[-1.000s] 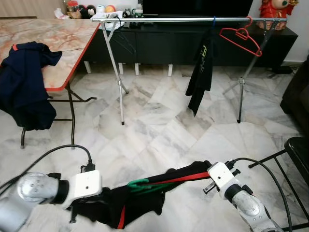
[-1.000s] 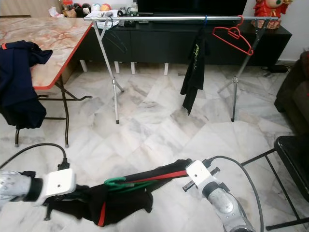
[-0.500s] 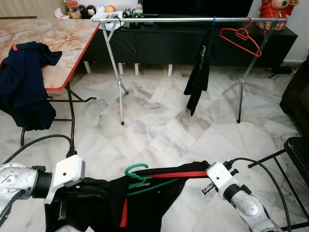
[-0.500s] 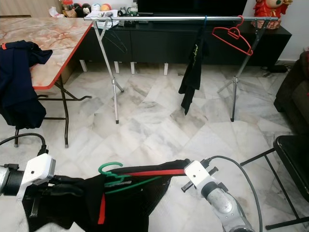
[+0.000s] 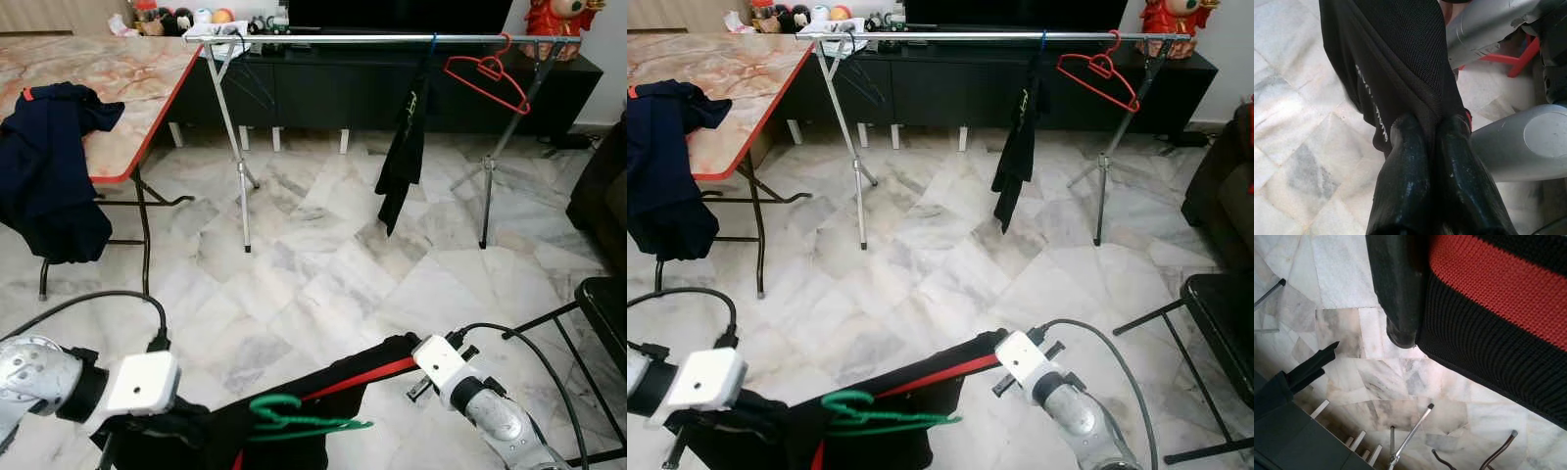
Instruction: Hang hanger
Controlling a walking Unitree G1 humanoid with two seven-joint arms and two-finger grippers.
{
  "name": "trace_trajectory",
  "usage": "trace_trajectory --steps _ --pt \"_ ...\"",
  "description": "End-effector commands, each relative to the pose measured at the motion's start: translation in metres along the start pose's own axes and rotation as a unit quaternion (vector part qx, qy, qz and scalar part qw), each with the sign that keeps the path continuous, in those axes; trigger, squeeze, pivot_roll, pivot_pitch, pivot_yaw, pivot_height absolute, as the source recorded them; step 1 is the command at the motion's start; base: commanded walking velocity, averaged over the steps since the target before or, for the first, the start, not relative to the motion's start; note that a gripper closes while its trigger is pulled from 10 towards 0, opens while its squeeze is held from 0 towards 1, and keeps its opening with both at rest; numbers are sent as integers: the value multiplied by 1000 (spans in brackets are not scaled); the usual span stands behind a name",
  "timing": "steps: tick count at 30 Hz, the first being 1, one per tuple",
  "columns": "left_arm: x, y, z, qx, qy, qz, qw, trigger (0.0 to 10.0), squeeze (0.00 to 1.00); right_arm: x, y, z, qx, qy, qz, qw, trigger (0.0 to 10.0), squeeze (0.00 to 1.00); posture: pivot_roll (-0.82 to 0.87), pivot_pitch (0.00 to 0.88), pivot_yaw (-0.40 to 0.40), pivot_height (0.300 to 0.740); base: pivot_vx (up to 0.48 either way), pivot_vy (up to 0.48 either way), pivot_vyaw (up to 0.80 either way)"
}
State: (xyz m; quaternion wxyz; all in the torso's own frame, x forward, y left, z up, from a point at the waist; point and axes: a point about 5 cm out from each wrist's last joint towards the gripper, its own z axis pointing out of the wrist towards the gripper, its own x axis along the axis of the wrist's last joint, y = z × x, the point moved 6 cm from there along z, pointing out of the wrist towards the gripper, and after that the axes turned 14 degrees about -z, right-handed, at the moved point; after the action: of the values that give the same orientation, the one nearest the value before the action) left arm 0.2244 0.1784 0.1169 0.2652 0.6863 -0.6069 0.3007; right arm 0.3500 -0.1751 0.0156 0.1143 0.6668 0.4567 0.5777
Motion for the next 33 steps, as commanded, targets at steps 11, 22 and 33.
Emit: trace_trajectory --steps 11,22,33 --pt "36 5 -9 -14 110 -12 994 10000 0 -32 13 -15 -33 -64 11 997 0 0 -2 147 -17 740 0 0 0" --pt "71 14 -12 -50 229 -28 972 10000 0 -34 17 -14 -49 -73 26 996 0 0 -3 147 -18 740 0 0 0" --pt "69 14 -8 -50 231 -38 971 10000 0 -37 11 -14 -39 -83 41 995 10000 1000 -5 147 -20 740 0 0 0"
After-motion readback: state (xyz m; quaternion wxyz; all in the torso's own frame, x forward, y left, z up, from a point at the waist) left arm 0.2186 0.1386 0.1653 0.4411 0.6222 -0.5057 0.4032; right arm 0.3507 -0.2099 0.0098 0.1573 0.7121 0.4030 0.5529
